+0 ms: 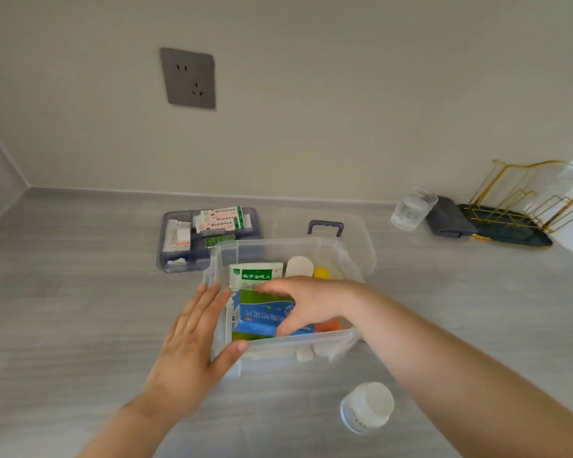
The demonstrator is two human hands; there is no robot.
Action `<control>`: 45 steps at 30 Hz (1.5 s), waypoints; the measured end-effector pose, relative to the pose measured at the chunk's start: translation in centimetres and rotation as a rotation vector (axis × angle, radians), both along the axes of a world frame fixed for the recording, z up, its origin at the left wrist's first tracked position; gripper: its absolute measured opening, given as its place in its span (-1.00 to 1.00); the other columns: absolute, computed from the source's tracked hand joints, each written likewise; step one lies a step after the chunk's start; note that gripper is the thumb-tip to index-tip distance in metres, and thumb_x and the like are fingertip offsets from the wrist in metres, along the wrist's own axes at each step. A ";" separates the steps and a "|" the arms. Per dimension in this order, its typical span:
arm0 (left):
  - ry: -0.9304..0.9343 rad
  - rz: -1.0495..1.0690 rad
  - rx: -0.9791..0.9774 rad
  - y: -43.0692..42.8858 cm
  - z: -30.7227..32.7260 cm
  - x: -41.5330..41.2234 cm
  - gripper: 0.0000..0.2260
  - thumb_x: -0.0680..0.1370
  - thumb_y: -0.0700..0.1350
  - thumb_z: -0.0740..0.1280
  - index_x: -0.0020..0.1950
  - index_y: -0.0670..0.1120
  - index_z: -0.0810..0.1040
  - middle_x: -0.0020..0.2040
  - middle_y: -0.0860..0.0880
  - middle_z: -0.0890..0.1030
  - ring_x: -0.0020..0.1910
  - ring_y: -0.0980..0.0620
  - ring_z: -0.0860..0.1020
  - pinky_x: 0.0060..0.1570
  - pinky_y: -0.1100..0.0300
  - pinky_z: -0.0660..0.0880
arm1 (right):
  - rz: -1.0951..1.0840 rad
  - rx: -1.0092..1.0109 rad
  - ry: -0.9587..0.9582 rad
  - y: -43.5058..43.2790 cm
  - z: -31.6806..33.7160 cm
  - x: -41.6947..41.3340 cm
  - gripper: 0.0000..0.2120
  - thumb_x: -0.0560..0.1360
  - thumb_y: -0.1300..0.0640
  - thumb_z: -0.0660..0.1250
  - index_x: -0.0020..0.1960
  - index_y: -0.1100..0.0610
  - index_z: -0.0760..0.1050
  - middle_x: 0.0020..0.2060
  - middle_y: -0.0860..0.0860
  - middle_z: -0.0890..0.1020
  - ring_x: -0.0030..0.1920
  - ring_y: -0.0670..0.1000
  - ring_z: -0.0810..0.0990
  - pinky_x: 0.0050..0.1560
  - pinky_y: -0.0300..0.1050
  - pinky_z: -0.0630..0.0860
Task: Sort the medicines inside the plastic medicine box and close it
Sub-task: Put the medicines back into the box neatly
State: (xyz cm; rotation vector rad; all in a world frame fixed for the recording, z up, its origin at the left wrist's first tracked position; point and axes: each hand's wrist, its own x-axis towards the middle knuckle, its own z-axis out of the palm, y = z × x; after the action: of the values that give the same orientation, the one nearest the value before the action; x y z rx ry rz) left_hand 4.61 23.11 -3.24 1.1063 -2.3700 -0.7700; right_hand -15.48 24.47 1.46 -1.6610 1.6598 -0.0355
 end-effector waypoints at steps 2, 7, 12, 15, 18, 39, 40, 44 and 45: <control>-0.015 0.000 -0.019 -0.1 -0.1 0.1 -0.19 0.13 0.57 -0.30 0.27 0.19 -0.07 0.35 0.20 -0.07 0.38 0.22 -0.18 0.34 0.27 -0.10 | 0.039 -0.002 0.036 -0.5 -1.0 0.6 -0.30 0.35 0.14 0.41 0.39 0.01 0.15 0.41 0.01 0.31 0.36 0.03 0.31 0.32 -0.12 0.27; -0.039 -0.001 -0.014 -0.2 -0.2 0.1 -0.21 0.14 0.56 -0.30 0.27 0.20 -0.11 0.36 0.22 -0.12 0.39 0.22 -0.22 0.35 0.25 -0.10 | 0.134 -0.144 0.092 -1.0 -2.8 2.1 -0.51 0.39 0.07 0.37 0.28 0.06 0.33 0.28 0.09 0.49 0.23 0.12 0.46 0.27 0.07 0.42; -0.053 -0.003 -0.039 -0.1 0.2 -0.1 -0.14 0.15 0.56 -0.32 0.33 0.15 0.02 0.36 0.20 -0.07 0.39 0.19 -0.17 0.38 0.18 -0.11 | -0.033 -0.186 -0.005 -0.2 -1.4 0.1 -0.40 0.36 0.07 0.40 0.34 0.00 0.26 0.34 0.00 0.41 0.28 -0.02 0.40 0.25 -0.13 0.33; -0.091 -0.005 -0.092 0.0 0.7 -0.2 -0.05 0.19 0.54 -0.31 0.36 0.01 0.23 0.43 0.09 0.08 0.39 0.13 -0.10 0.38 0.11 -0.12 | -0.248 -0.476 -0.122 1.7 0.0 -2.3 -0.64 0.39 0.17 0.36 0.18 0.07 0.45 0.11 0.03 0.60 -0.04 -0.13 0.51 0.03 -0.35 0.41; -0.112 0.002 -0.166 0.3 1.4 -1.0 -0.12 0.31 0.47 -0.25 0.24 -0.11 0.44 0.34 -0.13 0.41 0.38 -0.07 0.19 0.33 -0.04 0.04 | -0.565 -0.754 -0.110 4.2 0.1 -5.8 -0.78 0.39 0.28 0.34 0.03 0.17 0.53 -0.05 0.11 0.66 -0.21 -0.13 0.51 -0.14 -0.55 0.37; -0.185 -0.005 -0.218 1.1 1.9 -3.1 -0.21 0.41 0.38 -0.18 0.10 -0.19 0.52 0.08 -0.20 0.62 0.11 -0.20 0.55 0.22 -0.12 0.23 | -0.713 -0.299 0.260 12.2 -1.9 -12.9 -0.17 0.28 0.09 0.46 0.41 -0.03 0.07 0.37 0.03 0.30 0.32 0.12 0.26 0.32 0.05 0.22; -0.170 -0.004 -0.201 1.1 1.9 -3.1 -0.20 0.40 0.40 -0.19 0.12 -0.19 0.51 0.10 -0.20 0.61 0.12 -0.20 0.54 0.23 -0.09 0.21 | -0.711 -0.344 0.244 12.4 -0.7 -12.9 -0.17 0.27 0.09 0.47 0.41 -0.05 0.08 0.36 0.03 0.30 0.32 0.10 0.25 0.32 0.07 0.21; -0.050 0.007 -0.119 0.8 1.9 -2.9 -0.14 0.34 0.46 -0.18 0.20 -0.18 0.43 0.18 -0.19 0.56 0.20 -0.20 0.48 0.31 -0.07 0.18 | -0.683 -0.445 0.069 11.6 3.5 -11.3 -0.08 0.19 0.07 0.51 0.39 -0.15 0.06 0.28 -0.02 0.31 0.34 0.04 0.26 0.34 0.05 0.25; -0.016 0.021 -0.102 0.7 1.9 -2.8 -0.19 0.36 0.43 -0.12 0.22 -0.17 0.42 0.20 -0.18 0.54 0.21 -0.20 0.45 0.31 -0.07 0.20 | -0.663 -0.456 0.018 10.9 4.2 -10.3 -0.03 0.15 0.05 0.53 0.39 -0.19 0.04 0.28 -0.01 0.31 0.34 0.06 0.28 0.36 0.06 0.27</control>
State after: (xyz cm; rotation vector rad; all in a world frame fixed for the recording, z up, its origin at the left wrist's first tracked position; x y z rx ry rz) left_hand 1.79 23.85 -1.37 1.0968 -2.3787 -0.6277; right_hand -25.79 35.32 5.69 -1.3301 2.2655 -0.7723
